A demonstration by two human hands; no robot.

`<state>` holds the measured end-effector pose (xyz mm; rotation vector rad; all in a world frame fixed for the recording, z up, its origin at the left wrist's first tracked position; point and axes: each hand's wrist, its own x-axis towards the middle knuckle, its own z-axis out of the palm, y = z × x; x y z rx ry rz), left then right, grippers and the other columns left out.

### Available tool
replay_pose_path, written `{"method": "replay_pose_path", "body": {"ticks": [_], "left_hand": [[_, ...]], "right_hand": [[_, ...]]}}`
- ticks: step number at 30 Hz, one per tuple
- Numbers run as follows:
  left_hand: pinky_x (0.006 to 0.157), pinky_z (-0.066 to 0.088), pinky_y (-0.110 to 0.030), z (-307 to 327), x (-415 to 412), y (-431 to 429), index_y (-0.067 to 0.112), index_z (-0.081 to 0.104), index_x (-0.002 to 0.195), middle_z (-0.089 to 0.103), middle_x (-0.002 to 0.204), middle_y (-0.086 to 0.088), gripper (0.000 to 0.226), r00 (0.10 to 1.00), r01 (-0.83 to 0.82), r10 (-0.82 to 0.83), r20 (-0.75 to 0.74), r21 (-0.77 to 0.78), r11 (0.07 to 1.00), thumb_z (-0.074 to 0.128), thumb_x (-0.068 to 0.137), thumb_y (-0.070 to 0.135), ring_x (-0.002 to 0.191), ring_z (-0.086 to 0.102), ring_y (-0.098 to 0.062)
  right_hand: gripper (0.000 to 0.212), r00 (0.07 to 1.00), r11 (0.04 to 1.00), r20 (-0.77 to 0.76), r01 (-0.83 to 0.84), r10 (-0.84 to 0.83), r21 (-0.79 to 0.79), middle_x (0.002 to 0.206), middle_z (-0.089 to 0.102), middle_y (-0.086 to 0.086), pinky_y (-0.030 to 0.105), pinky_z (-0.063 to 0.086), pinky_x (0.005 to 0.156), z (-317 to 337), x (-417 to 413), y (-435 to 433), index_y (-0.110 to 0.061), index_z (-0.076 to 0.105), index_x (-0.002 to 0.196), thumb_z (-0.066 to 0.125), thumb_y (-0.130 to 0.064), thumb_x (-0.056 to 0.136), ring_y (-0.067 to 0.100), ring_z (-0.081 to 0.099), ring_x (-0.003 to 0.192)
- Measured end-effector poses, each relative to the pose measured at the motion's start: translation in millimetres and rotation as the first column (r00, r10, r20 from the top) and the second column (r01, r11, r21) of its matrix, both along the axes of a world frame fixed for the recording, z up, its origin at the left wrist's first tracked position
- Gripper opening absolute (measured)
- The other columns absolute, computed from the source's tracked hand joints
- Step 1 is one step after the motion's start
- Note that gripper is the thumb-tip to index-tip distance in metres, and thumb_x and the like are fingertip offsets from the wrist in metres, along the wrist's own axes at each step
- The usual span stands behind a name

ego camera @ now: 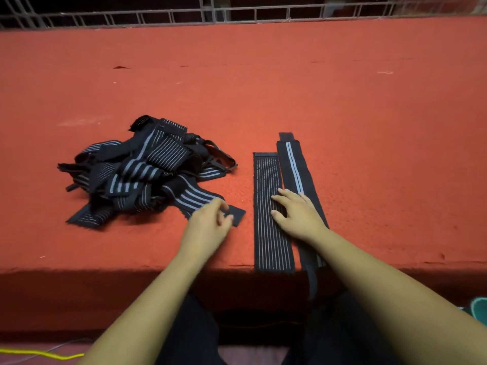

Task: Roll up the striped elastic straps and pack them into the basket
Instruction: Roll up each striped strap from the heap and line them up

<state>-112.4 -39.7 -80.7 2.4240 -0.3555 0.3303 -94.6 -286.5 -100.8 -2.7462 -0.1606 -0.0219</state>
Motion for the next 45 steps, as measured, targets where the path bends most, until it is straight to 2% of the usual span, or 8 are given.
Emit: {"method": "replay_pose_path", "body": {"ticks": [6, 9, 14, 19, 25, 33, 38, 45], "left_hand": [[0.106, 0.043, -0.042, -18, 30, 46, 0.018, 0.062, 0.13, 0.058, 0.127, -0.001, 0.054, 0.993, 0.042, -0.014, -0.114, 0.246, 0.968, 0.078, 0.083, 0.038, 0.117, 0.057, -0.022], [0.089, 0.054, -0.038, -24, 35, 51, 0.018, 0.07, 0.118, 0.068, 0.113, -0.002, 0.034, 0.998, 0.027, -0.042, 0.038, 0.323, 0.946, 0.073, 0.088, 0.033, 0.101, 0.067, -0.027], [0.05, 0.052, -0.033, -12, 43, 54, 0.023, 0.066, 0.09, 0.072, 0.081, 0.003, 0.039, 0.96, -0.033, -0.107, 0.26, 0.482, 0.876, 0.037, 0.097, 0.048, 0.069, 0.071, -0.024], [0.057, 0.054, -0.04, 14, 43, 38, 0.023, 0.065, 0.097, 0.071, 0.089, 0.002, 0.035, 0.946, -0.038, -0.062, 0.318, 0.298, 0.954, 0.037, 0.1, 0.044, 0.076, 0.07, -0.026], [0.071, 0.05, -0.042, 50, 34, 26, 0.016, 0.066, 0.096, 0.067, 0.081, 0.002, 0.026, 0.978, 0.097, -0.078, 0.195, -0.092, 0.991, 0.048, 0.1, 0.034, 0.076, 0.064, -0.019], [0.072, 0.045, -0.018, 72, 19, 10, 0.027, 0.066, 0.092, 0.066, 0.08, 0.018, 0.014, 0.979, 0.201, -0.182, 0.087, -0.39, 0.898, 0.058, 0.1, 0.02, 0.076, 0.058, 0.003], [0.086, 0.05, -0.026, 55, 25, 24, 0.024, 0.07, 0.115, 0.072, 0.101, 0.018, 0.023, 0.979, 0.201, -0.206, -0.012, -0.162, 0.966, 0.069, 0.092, 0.017, 0.095, 0.067, -0.004], [0.087, 0.055, -0.032, 67, 16, 10, 0.02, 0.071, 0.106, 0.076, 0.102, 0.005, 0.016, 0.907, 0.335, -0.393, -0.151, -0.306, 0.891, 0.068, 0.092, 0.027, 0.093, 0.068, -0.003]], "right_hand": [[0.087, 0.995, 0.999, -0.087, -0.039, 0.039, 0.002, 0.162, 0.025, 0.007, 0.051, 0.002, 0.124, 16, 3, 29, -0.016, 0.031, 0.154, 0.066, -0.056, 0.085, 0.024, 0.009, 0.154], [0.096, 0.989, 0.991, -0.073, -0.122, 0.126, 0.055, 0.155, 0.035, 0.005, 0.051, 0.009, 0.124, 16, 7, 50, -0.022, 0.027, 0.155, 0.074, -0.057, 0.078, 0.026, 0.021, 0.15], [0.055, 0.985, 0.977, 0.019, -0.173, 0.172, 0.127, 0.133, 0.052, -0.004, 0.048, 0.024, 0.118, 1, 13, 68, -0.035, 0.051, 0.14, 0.068, -0.044, 0.087, 0.019, 0.047, 0.128], [0.011, 0.98, 0.87, 0.171, -0.173, 0.105, 0.461, 0.096, 0.064, -0.004, 0.028, 0.044, 0.087, 13, 17, 70, -0.016, 0.075, 0.1, 0.07, -0.02, 0.09, 0.018, 0.063, 0.097], [0.02, 0.999, 0.403, 0.016, -0.027, 0.032, 0.915, 0.101, 0.07, 0.006, 0.03, 0.05, 0.057, 79, 4, 67, -0.01, 0.065, 0.108, 0.072, -0.013, 0.09, 0.026, 0.069, 0.065], [0.024, 0.977, 0.29, -0.151, 0.103, 0.149, 0.952, 0.066, 0.063, 0.003, 0.022, 0.03, 0.045, 107, 1, 59, -0.001, 0.067, 0.102, 0.078, -0.008, 0.082, 0.012, 0.037, 0.047], [0.017, 0.989, 0.125, -0.116, 0.105, 0.086, 0.987, 0.065, 0.066, -0.003, 0.015, 0.037, 0.044, 134, 4, 39, -0.006, 0.061, 0.095, 0.073, -0.003, 0.083, 0.004, 0.046, 0.046], [0.016, 0.972, -0.006, -0.199, 0.2, -0.128, 0.98, 0.075, 0.069, 0.007, 0.017, 0.05, 0.049, 145, 11, 16, -0.009, 0.059, 0.092, 0.075, -0.013, 0.087, 0.009, 0.058, 0.049]]}}
